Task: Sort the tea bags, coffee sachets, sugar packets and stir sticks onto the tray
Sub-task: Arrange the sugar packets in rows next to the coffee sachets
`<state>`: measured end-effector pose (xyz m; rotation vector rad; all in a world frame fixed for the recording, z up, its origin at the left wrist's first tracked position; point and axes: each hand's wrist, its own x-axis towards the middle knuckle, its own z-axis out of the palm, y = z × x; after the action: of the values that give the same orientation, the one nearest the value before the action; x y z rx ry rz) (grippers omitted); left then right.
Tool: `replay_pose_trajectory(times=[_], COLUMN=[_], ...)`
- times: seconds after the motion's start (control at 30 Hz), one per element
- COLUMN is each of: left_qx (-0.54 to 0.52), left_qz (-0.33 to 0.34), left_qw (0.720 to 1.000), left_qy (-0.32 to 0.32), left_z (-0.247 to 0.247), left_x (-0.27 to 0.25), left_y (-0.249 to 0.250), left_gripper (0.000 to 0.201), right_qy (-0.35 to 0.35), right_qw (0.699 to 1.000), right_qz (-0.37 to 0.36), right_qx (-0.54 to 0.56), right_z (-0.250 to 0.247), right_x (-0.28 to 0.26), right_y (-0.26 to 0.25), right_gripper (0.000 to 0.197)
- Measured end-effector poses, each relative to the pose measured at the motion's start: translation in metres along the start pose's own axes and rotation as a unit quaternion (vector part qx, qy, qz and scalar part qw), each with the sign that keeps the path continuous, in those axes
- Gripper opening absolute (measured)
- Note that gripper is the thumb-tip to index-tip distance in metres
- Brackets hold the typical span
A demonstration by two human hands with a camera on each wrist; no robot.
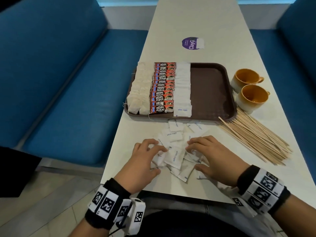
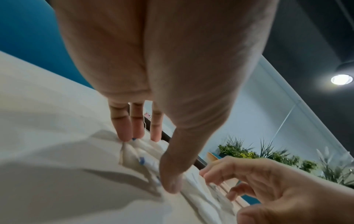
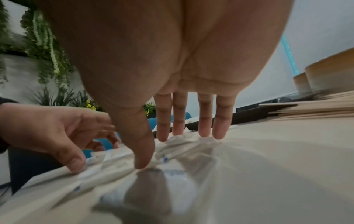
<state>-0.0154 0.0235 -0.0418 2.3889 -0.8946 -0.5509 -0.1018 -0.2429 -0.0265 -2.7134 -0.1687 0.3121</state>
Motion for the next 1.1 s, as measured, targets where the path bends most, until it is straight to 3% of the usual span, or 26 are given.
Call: replay_pose_trajectory(times=[0.13,0.2,0.33,0.4,0.47,0.6,0.67,0.97,1.03,1.1], left_qx=[-0.044,-0.033,0.067,0.115,0.106,0.075,0.079,0.066,0.029,-0.020], left_qz=[-0.011,-0.016,-0.019,-0.025,-0.027,-0.012,-0.009,-0.042,-0.068,-0.089], left_qw=[0.998,0.998,0.996,0.989,0.992,0.997,0.997,0.993,0.990,0.986], left_qy=[0.045,0.055,-0.059,-0.084,-0.067,-0.023,-0.006,0.092,0.117,0.137], left_z=[-0.012,-0.018,-0.020,-0.015,-0.013,-0.009,-0.005,-0.007,-0.009,-0.013], left_x=[0.005,0.010,0.019,0.020,0.021,0.020,0.020,0.025,0.025,0.025], left_y=[0.007,0.010,0.014,0.014,0.014,0.013,0.013,0.024,0.021,0.018], left_gripper=[0.064,0.068,0.101,0.104,0.095,0.070,0.059,0.019,0.007,0.010], right_qy=[0.029,0.039,-0.038,-0.075,-0.080,-0.047,-0.046,0.011,0.040,0.075], right_qw=[0.998,0.998,0.999,0.996,0.995,0.996,0.997,0.998,0.997,0.992], right_qz=[0.031,0.035,0.027,0.036,0.037,0.021,0.027,0.059,0.069,0.095], right_qx=[0.039,0.039,-0.002,-0.035,-0.055,-0.066,-0.064,-0.016,0.003,0.039], right_z=[-0.019,-0.029,-0.033,-0.026,-0.022,-0.024,-0.025,-0.036,-0.040,-0.045], right_x=[0.002,0.009,0.022,0.025,0.026,0.025,0.025,0.023,0.023,0.021], right_y=[-0.001,-0.001,-0.002,-0.002,-0.001,-0.003,-0.006,-0.003,-0.001,-0.001], right_gripper=[0.040,0.044,0.082,0.096,0.093,0.058,0.049,0.033,0.029,0.027])
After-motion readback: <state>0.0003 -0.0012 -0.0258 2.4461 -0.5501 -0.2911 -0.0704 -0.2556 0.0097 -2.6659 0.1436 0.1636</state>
